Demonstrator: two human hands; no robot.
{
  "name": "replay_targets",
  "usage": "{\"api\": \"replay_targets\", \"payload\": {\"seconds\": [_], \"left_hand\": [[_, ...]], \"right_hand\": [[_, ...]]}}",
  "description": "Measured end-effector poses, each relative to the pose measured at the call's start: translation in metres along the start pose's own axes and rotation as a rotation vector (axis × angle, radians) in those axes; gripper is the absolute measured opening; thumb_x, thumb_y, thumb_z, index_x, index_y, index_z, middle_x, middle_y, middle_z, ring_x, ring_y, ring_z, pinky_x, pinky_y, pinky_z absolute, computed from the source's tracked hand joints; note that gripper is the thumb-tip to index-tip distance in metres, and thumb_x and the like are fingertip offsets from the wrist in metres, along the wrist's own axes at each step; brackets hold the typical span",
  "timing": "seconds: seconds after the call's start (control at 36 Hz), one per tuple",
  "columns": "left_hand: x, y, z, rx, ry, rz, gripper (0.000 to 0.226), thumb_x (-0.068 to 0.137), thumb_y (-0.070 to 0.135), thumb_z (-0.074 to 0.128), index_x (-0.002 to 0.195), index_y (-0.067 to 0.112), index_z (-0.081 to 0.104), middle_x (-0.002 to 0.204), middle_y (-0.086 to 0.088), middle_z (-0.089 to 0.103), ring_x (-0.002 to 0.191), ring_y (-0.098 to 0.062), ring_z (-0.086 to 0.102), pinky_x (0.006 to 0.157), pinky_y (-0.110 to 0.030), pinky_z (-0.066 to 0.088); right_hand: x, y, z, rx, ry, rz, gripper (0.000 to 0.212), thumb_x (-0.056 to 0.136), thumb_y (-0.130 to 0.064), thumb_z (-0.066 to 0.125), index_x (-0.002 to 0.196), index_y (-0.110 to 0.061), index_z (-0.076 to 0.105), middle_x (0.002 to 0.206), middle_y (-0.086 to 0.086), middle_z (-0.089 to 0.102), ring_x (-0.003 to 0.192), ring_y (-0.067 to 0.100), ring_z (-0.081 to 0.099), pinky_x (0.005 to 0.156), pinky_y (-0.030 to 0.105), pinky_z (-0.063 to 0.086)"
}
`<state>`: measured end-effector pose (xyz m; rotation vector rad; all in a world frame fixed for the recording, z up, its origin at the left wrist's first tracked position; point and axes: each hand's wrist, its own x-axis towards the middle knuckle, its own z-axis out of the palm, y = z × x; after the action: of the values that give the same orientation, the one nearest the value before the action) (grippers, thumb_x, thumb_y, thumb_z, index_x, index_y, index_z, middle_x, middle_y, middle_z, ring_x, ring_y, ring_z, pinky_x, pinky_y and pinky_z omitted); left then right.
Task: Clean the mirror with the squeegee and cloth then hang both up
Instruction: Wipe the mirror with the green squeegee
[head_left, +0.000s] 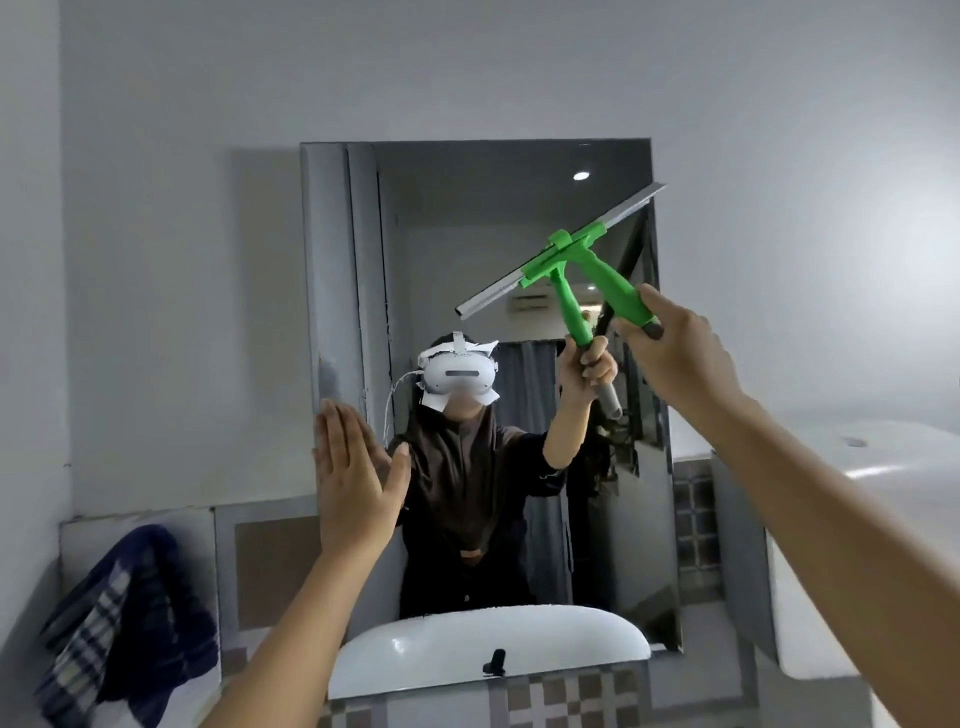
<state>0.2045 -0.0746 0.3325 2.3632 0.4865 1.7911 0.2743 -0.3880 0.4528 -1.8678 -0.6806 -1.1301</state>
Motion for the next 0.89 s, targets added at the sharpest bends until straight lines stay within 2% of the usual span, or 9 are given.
{"api": "replay_targets", "payload": {"seconds": [0.08,0.19,0.25,0.39,0.5,0.58,0.67,0.81,0.89], "left_hand": [[0.0,0.001,-0.003,-0.026,-0.009,0.013,0.087,0.085,0.059,0.027,0.146,0.002,0.002,0.156,-0.012,-0.005,0.142,-0.016,-0.011,0.116,-0.035,-0.001],[-0.001,0.001,-0.005,-0.062,-0.003,0.028,0.084,0.09,0.052,0.039,0.146,0.0,0.004,0.156,-0.013,-0.006,0.143,-0.017,-0.011,0.116,-0.037,-0.001],[-0.001,-0.001,-0.005,-0.066,-0.011,0.035,0.084,0.09,0.049,0.042,0.146,0.0,0.003,0.156,-0.011,-0.008,0.143,-0.017,-0.013,0.117,-0.037,-0.002],[-0.002,-0.006,-0.008,-0.09,-0.038,0.057,0.087,0.086,0.056,0.032,0.146,0.001,0.002,0.153,-0.006,-0.013,0.144,-0.02,-0.011,0.116,-0.034,-0.005],[-0.003,-0.007,-0.011,-0.118,-0.044,0.092,0.085,0.087,0.053,0.037,0.147,0.004,0.002,0.154,-0.007,-0.011,0.144,-0.024,-0.008,0.115,-0.029,-0.008],[-0.003,-0.01,-0.013,-0.127,-0.049,0.126,0.083,0.089,0.048,0.042,0.146,0.005,0.0,0.154,-0.009,-0.01,0.144,-0.025,-0.007,0.115,-0.026,-0.01],[-0.004,-0.012,-0.014,-0.137,-0.054,0.147,0.083,0.091,0.044,0.047,0.146,0.007,-0.003,0.155,-0.009,-0.012,0.144,-0.024,-0.01,0.114,-0.023,-0.013],[-0.006,-0.015,-0.015,-0.174,-0.082,0.196,0.085,0.092,0.034,0.055,0.145,0.005,-0.005,0.155,-0.013,-0.01,0.144,-0.024,-0.011,0.115,-0.025,-0.012],[-0.009,-0.021,-0.016,-0.173,-0.096,0.223,0.082,0.092,0.037,0.051,0.146,0.003,0.0,0.155,-0.016,-0.005,0.144,-0.025,-0.008,0.116,-0.026,-0.01]], "right_hand": [[-0.012,-0.009,0.013,0.058,0.022,0.039,0.017,0.091,-0.035,0.048,0.106,-0.027,0.048,0.068,0.003,0.056,0.056,0.025,0.049,0.051,0.03,0.037],[-0.024,-0.023,0.033,0.053,0.028,0.106,0.025,0.094,-0.033,0.044,0.115,-0.02,0.042,0.08,0.01,0.061,0.064,0.031,0.057,0.053,0.035,0.045],[-0.03,-0.033,0.042,0.057,0.025,0.15,0.03,0.095,-0.032,0.042,0.12,-0.017,0.038,0.084,0.011,0.059,0.067,0.032,0.056,0.055,0.036,0.043],[-0.042,-0.056,0.061,0.156,0.035,0.252,0.03,0.098,-0.031,0.038,0.122,-0.015,0.035,0.071,-0.002,0.049,0.057,0.016,0.049,0.049,0.03,0.035],[-0.047,-0.076,0.073,0.211,0.064,0.314,0.029,0.098,-0.031,0.037,0.12,-0.012,0.036,0.081,0.006,0.051,0.068,0.027,0.052,0.054,0.033,0.034],[-0.049,-0.093,0.083,0.248,0.08,0.357,0.028,0.098,-0.031,0.037,0.12,-0.012,0.035,0.08,0.006,0.053,0.069,0.028,0.055,0.057,0.035,0.04],[-0.053,-0.113,0.096,0.271,0.087,0.374,0.027,0.098,-0.031,0.035,0.117,-0.012,0.035,0.093,0.016,0.06,0.082,0.036,0.059,0.066,0.044,0.049],[-0.066,-0.148,0.117,0.204,0.023,0.352,0.035,0.098,-0.032,0.033,0.127,-0.013,0.03,0.092,0.016,0.059,0.087,0.037,0.059,0.061,0.038,0.042],[-0.076,-0.163,0.13,0.135,-0.04,0.293,0.038,0.099,-0.033,0.032,0.131,-0.013,0.027,0.095,0.018,0.062,0.087,0.039,0.061,0.06,0.037,0.039]]}}
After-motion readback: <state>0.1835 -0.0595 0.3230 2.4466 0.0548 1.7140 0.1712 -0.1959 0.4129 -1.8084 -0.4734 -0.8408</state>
